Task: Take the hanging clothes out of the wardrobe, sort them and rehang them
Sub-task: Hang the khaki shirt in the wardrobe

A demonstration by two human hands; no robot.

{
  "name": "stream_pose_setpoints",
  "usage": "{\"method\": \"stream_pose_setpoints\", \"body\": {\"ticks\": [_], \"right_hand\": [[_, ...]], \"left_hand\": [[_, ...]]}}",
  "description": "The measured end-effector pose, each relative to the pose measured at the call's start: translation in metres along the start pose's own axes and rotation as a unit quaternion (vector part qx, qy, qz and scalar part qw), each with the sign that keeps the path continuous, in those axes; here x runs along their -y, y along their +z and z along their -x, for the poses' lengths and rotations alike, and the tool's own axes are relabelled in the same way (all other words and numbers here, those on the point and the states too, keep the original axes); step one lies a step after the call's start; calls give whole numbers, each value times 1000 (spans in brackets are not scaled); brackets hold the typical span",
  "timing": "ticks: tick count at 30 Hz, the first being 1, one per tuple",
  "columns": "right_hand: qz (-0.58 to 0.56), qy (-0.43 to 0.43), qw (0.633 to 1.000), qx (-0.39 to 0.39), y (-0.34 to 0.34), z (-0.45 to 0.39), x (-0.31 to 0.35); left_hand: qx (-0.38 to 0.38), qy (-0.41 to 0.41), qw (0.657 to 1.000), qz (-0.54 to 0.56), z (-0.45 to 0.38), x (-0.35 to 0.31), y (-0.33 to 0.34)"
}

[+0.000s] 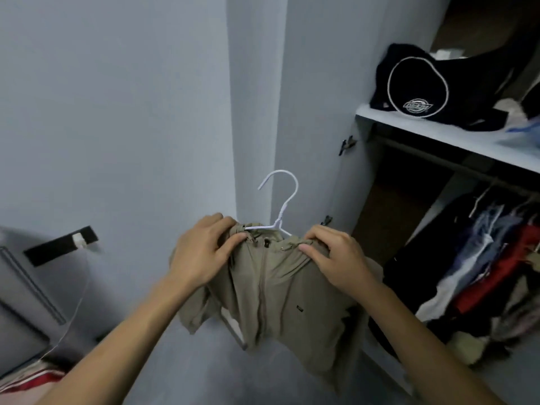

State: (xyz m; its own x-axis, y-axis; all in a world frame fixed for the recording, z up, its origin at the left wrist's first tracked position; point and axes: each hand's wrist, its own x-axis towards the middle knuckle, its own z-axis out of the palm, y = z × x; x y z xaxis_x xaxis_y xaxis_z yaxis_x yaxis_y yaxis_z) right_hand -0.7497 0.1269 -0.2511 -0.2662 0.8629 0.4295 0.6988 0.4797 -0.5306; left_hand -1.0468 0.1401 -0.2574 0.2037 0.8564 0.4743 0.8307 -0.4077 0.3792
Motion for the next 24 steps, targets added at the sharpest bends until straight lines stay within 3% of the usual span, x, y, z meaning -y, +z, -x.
{"method": "stream_pose_setpoints", "body": {"ticks": [10,15,20,24], "right_hand": [[95,147,975,-134,-90,62,-73],[156,218,944,-191,-105,67,-103],[199,270,914,-227,-112,63,-120],[204,304,895,-256,-114,64,-130]], "left_hand": [[69,102,990,66,-92,-114,121],[84,151,982,78,-127,-156,173],[138,170,962,163,-167,-180,216],[123,195,960,157,-192,-201,247]]}}
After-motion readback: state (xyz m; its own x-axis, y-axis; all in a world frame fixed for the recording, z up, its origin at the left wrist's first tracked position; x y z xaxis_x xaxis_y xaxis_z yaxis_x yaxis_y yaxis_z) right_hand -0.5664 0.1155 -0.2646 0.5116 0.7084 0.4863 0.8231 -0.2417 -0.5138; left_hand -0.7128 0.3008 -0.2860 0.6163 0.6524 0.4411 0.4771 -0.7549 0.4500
